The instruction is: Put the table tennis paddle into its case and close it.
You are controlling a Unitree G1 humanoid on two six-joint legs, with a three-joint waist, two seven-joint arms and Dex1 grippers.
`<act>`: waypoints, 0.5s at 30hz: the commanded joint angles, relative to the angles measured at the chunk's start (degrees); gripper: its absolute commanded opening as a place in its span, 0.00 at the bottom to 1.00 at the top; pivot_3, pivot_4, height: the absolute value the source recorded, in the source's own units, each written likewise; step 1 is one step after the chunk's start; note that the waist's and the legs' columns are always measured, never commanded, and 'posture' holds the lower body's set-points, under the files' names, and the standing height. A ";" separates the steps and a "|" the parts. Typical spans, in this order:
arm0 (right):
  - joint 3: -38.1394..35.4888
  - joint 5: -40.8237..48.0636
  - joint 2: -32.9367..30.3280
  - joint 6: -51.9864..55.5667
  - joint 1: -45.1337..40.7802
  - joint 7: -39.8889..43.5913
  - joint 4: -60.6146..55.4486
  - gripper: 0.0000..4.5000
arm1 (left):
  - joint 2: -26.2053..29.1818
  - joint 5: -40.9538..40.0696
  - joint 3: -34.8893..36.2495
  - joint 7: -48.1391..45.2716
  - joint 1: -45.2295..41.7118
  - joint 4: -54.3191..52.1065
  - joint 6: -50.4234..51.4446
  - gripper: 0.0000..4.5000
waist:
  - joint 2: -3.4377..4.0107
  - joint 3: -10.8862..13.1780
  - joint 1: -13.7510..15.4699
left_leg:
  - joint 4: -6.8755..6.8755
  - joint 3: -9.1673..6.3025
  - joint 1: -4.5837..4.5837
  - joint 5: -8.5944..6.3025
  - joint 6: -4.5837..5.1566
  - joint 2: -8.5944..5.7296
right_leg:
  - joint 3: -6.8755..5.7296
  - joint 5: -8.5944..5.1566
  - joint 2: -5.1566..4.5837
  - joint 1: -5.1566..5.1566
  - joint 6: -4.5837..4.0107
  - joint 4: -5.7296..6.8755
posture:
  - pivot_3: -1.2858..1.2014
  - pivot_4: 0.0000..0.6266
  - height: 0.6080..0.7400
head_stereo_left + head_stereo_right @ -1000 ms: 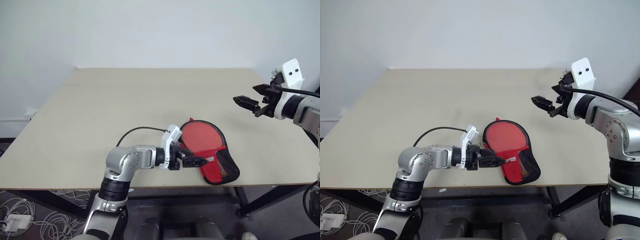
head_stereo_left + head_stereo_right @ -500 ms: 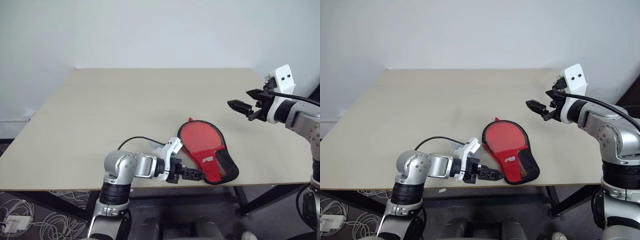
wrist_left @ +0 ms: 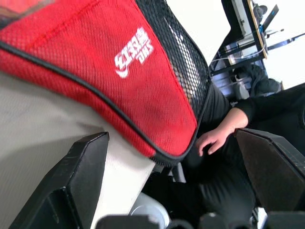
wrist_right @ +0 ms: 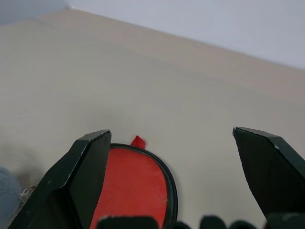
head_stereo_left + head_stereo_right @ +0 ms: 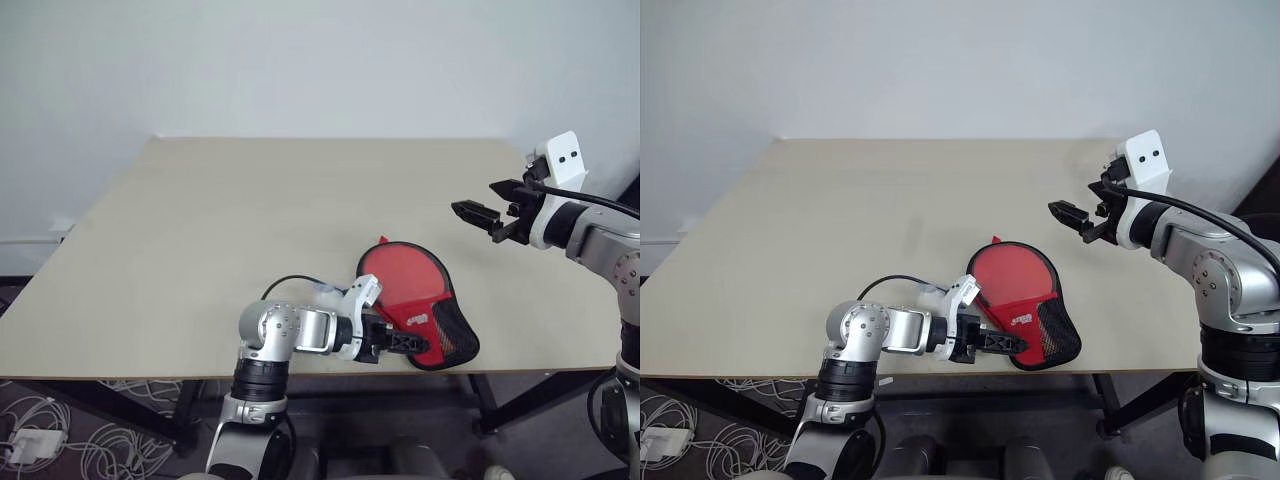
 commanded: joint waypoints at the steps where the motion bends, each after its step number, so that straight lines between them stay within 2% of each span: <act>1: -1.84 0.58 0.36 -0.11 -0.53 -0.71 -2.13 0.99 | -0.88 1.86 0.36 2.04 -0.94 2.87 -0.86 1.00 | 0.00 0.00 0.00 | 0.00 0.00 0.00 0.00 0.00 0.00 | 0.01 0.02 -0.03 0.03 0.04 -0.06 | 0.52 0.00 0.96; 15: -1.65 0.97 1.88 0.77 -0.87 -2.21 -3.34 0.99 | -4.04 4.09 -0.34 4.60 -5.06 12.82 -4.57 1.00 | 0.05 -0.08 0.96 | 0.02 -0.04 0.00 -0.01 0.02 -0.08 | 0.02 0.02 -0.14 0.13 0.28 -0.20 | 0.52 0.00 0.96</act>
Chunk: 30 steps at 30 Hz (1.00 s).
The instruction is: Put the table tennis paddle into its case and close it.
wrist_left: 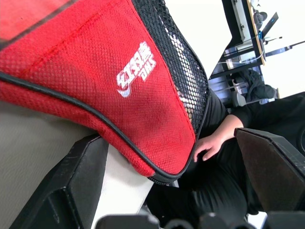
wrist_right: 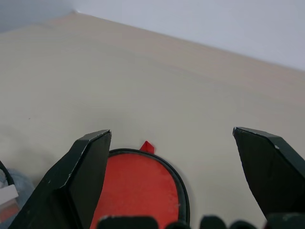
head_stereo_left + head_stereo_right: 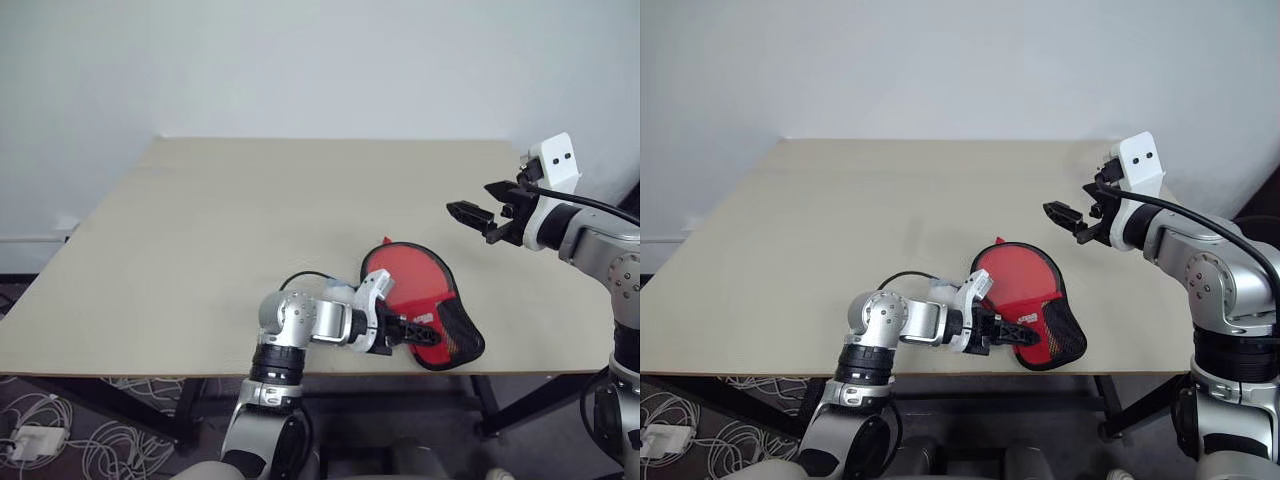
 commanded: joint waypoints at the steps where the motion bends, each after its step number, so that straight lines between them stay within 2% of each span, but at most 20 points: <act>1: -1.60 0.55 0.23 -0.30 -0.92 -0.54 -2.13 0.99 | -0.11 3.10 -1.76 1.94 -0.55 4.17 -2.24 1.00 | 0.00 -0.01 0.39 | 0.00 0.02 0.00 0.00 0.00 -0.01 | 0.01 0.01 0.00 0.00 0.01 -0.01 | 0.52 0.00 0.96; 6: -1.54 0.53 0.31 -0.26 -1.28 -0.63 -2.16 0.99 | 0.61 2.93 -3.34 1.30 -1.28 6.23 -2.74 1.00 | -0.01 -0.04 0.59 | 0.01 0.04 0.00 -0.01 0.01 -0.02 | 0.02 0.03 -0.03 0.02 0.06 -0.09 | 0.52 0.00 0.96; 8: -1.54 0.56 0.31 -0.24 -1.46 -0.64 -2.16 1.00 | 0.80 3.01 -3.83 1.20 -1.42 6.89 -2.78 0.91 | 0.00 -0.04 0.60 | 0.01 0.04 0.00 -0.02 0.00 -0.02 | 0.02 0.03 -0.04 0.03 0.06 -0.10 | 0.52 0.00 0.96; 12: -1.46 0.57 0.37 -0.26 -1.70 -0.71 -2.13 1.00 | 1.76 3.43 -5.90 0.55 -1.71 8.24 -3.63 0.63 | 0.00 -0.04 0.59 | 0.00 0.04 -0.01 -0.01 0.02 -0.03 | 0.02 0.03 -0.04 0.00 0.07 -0.10 | 0.52 0.00 0.96; 19: -1.25 0.56 0.51 -0.23 -2.03 -0.73 -2.15 1.00 | 2.51 3.76 -7.53 -0.80 -1.95 9.03 -4.38 0.03 | 0.00 -0.04 0.58 | -0.03 0.05 -0.03 -0.03 0.05 -0.02 | 0.02 0.03 -0.04 -0.05 0.07 -0.11 | 0.52 0.00 0.96; 20: -1.21 0.55 0.53 -0.24 -2.06 -0.72 -2.17 1.00 | 2.56 3.70 -7.68 -1.00 -1.98 9.04 -4.41 0.00 | 0.00 -0.04 0.57 | -0.04 0.05 -0.03 -0.03 0.05 -0.02 | 0.02 0.03 -0.04 -0.05 0.08 -0.11 | 0.52 0.00 0.96; 25: -1.02 0.50 0.66 -0.20 -2.24 -0.76 -2.28 1.00 | 4.24 3.21 -10.18 -3.48 -2.19 7.50 -4.75 0.00 | 0.01 -0.04 0.57 | -0.08 0.07 -0.03 -0.03 0.05 -0.01 | 0.02 0.02 -0.02 -0.09 0.08 -0.11 | 0.52 0.00 0.96; 30: -0.56 0.45 0.59 -0.22 -2.49 -0.44 -2.19 1.00 | 8.26 -0.76 -8.53 -6.18 -1.97 0.11 2.30 0.00 | 0.04 -0.02 0.36 | -0.13 0.13 -0.07 -0.03 0.05 0.02 | 0.06 0.03 0.01 -0.19 0.07 -0.10 | 0.52 0.00 0.96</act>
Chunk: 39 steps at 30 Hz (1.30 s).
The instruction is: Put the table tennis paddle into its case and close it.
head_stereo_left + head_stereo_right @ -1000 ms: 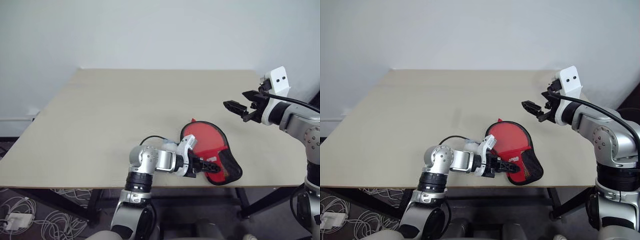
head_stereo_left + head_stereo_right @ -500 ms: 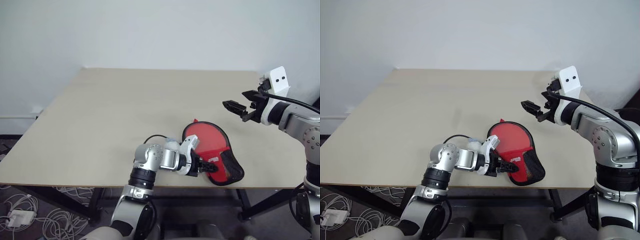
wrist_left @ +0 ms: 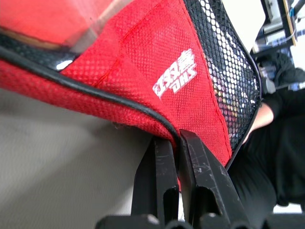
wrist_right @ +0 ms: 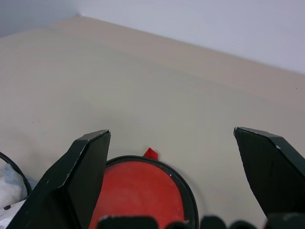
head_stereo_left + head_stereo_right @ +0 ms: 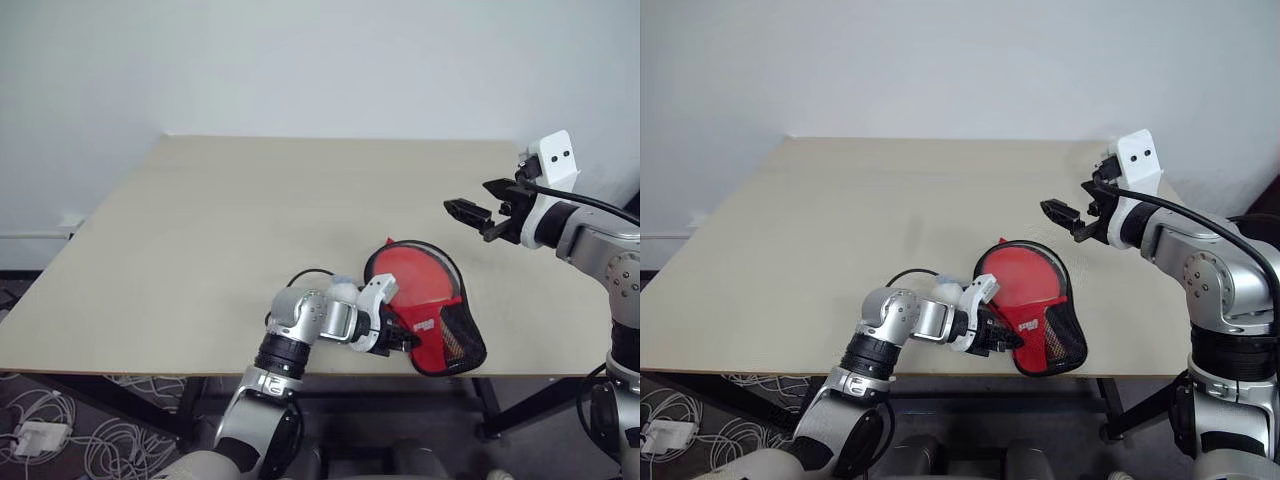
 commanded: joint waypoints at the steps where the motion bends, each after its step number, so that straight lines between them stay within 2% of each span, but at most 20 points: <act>1: -0.59 0.45 -0.09 -0.40 -1.78 0.07 -1.88 1.00 | 2.40 -2.83 1.24 -1.39 0.52 -5.64 7.23 0.00 | 0.02 0.01 -0.20 | -0.03 0.02 -0.03 0.00 0.00 0.03 | 0.02 0.00 0.02 -0.06 0.00 0.01 | 0.52 0.00 0.96; 6: 0.21 0.39 -0.01 -0.70 -1.62 0.68 -1.78 1.00 | 9.01 -13.07 1.22 -0.82 1.94 -11.39 8.25 0.00 | 0.06 0.02 -0.20 | -0.10 0.05 -0.06 0.01 -0.01 0.13 | 0.08 0.02 0.08 -0.20 -0.03 0.06 | 0.52 0.00 0.96; 11: 1.07 0.64 -0.05 -0.55 -1.75 1.38 -1.82 1.00 | 14.74 -25.07 -0.91 4.04 5.03 -15.92 8.25 0.00 | 0.06 0.02 -0.09 | -0.07 0.05 -0.09 0.01 0.00 0.21 | 0.13 0.07 0.00 -0.21 -0.11 0.07 | 0.52 0.00 0.96; 15: 1.56 0.78 0.00 -0.16 -1.89 1.93 -1.99 1.00 | 16.56 -33.73 -2.10 9.95 7.93 -18.58 8.25 0.00 | 0.05 0.02 0.02 | -0.07 0.04 -0.12 0.00 0.01 0.26 | 0.15 0.10 -0.07 -0.22 -0.16 0.05 | 0.52 0.00 0.96; 18: 1.83 1.01 0.24 0.32 -1.87 2.10 -2.26 1.00 | 15.57 -37.75 -2.07 14.61 8.90 -18.50 8.25 0.00 | 0.05 0.02 0.09 | -0.05 0.03 -0.12 0.00 0.01 0.22 | 0.11 0.09 -0.07 -0.20 -0.17 0.05 | 0.52 0.00 0.96; 29: 3.04 1.42 0.80 0.50 -2.80 2.23 -1.86 1.00 | 15.19 -46.62 -2.98 25.32 11.05 -17.34 8.25 0.00 | 0.05 0.02 0.08 | -0.05 0.05 -0.11 0.01 0.01 0.06 | 0.11 0.08 0.00 -0.21 -0.18 0.04 | 0.52 0.00 0.96; 39: 3.54 0.83 1.66 -0.44 -3.51 2.05 -0.79 1.00 | 20.27 -47.82 -3.08 24.77 8.48 -17.40 8.24 0.00 | 0.05 0.02 0.07 | -0.06 0.07 -0.11 0.01 0.00 -0.01 | 0.11 0.08 0.02 -0.24 -0.22 0.04 | 0.52 0.00 0.96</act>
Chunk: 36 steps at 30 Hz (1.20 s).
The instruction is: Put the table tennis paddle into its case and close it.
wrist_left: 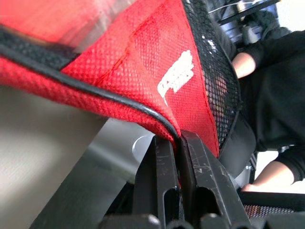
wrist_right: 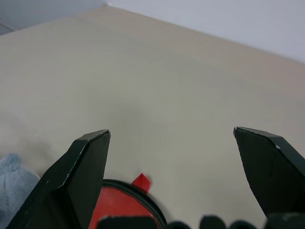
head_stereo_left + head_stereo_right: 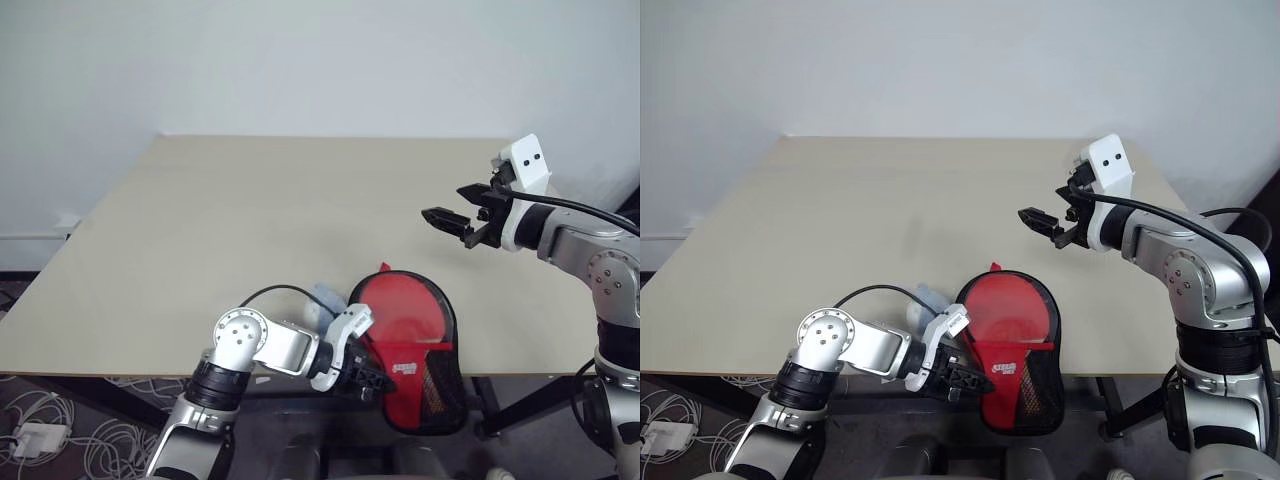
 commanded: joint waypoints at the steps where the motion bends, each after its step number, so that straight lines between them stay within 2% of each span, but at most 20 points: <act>1: -0.64 -0.27 0.26 -1.53 -1.69 0.17 -0.28 1.00 | 1.71 -2.22 0.20 -1.62 -2.36 -0.69 0.41 0.00 | 0.00 0.00 0.00 | 0.00 0.00 -0.01 0.00 0.00 0.00 | 0.00 0.00 0.00 -0.01 0.00 0.00 | 0.52 0.00 0.96; 14: 0.64 -1.06 1.26 -3.19 -2.72 0.65 1.49 1.00 | -0.19 -0.20 1.19 -1.58 -2.26 -1.60 0.41 0.00 | 0.00 0.00 0.01 | 0.00 0.01 -0.07 0.00 0.00 0.00 | 0.01 0.04 0.00 -0.08 -0.06 0.00 | 0.52 0.00 0.96; 17: 0.68 -1.05 1.27 -2.98 -2.64 0.66 1.15 1.00 | -0.53 -0.15 1.29 -1.26 -2.21 -1.37 0.41 0.13 | 0.00 0.00 0.01 | 0.00 0.01 -0.09 0.00 0.00 -0.01 | 0.01 0.04 0.00 -0.09 -0.06 0.00 | 0.52 0.00 0.96; 23: 0.64 -1.19 1.58 -2.68 -2.73 0.66 0.94 1.00 | -0.07 -0.55 1.59 -1.43 -2.68 -1.13 0.41 0.58 | 0.00 0.00 0.00 | 0.00 0.01 -0.09 0.00 0.00 -0.01 | 0.01 0.04 0.00 -0.10 -0.05 0.00 | 0.52 0.00 0.96; 24: 0.66 -1.23 1.64 -2.68 -2.75 0.63 0.94 1.00 | 0.26 -0.95 1.73 -1.58 -2.88 -1.17 0.41 0.63 | 0.00 0.00 -0.01 | 0.00 0.01 -0.09 0.00 0.00 -0.01 | 0.01 0.04 0.00 -0.10 -0.05 0.00 | 0.52 0.00 0.96; 28: 0.71 -1.25 2.00 -2.68 -2.82 0.47 0.89 1.00 | 4.41 -3.30 1.98 -2.86 -4.31 -2.13 0.41 0.95 | 0.00 0.00 -0.02 | -0.01 0.01 -0.11 0.01 -0.01 0.01 | 0.01 0.03 0.01 -0.15 -0.04 0.01 | 0.52 0.00 0.96; 29: 0.72 -1.28 2.03 -2.69 -2.81 0.49 0.88 1.00 | 5.85 -3.96 1.81 -3.24 -4.63 -2.57 0.41 0.99 | 0.00 0.00 -0.04 | -0.01 0.01 -0.13 0.01 -0.01 0.03 | 0.01 0.03 0.03 -0.18 -0.04 0.01 | 0.52 0.00 0.96; 36: 0.67 -1.29 1.88 -2.77 -2.95 0.97 1.05 1.00 | 18.37 -6.89 0.11 -10.28 -8.32 -9.14 0.41 0.99 | 0.01 0.01 -0.09 | 0.01 0.04 -0.43 0.02 -0.02 0.06 | 0.02 0.11 0.05 -0.51 -0.17 0.04 | 0.52 0.00 0.96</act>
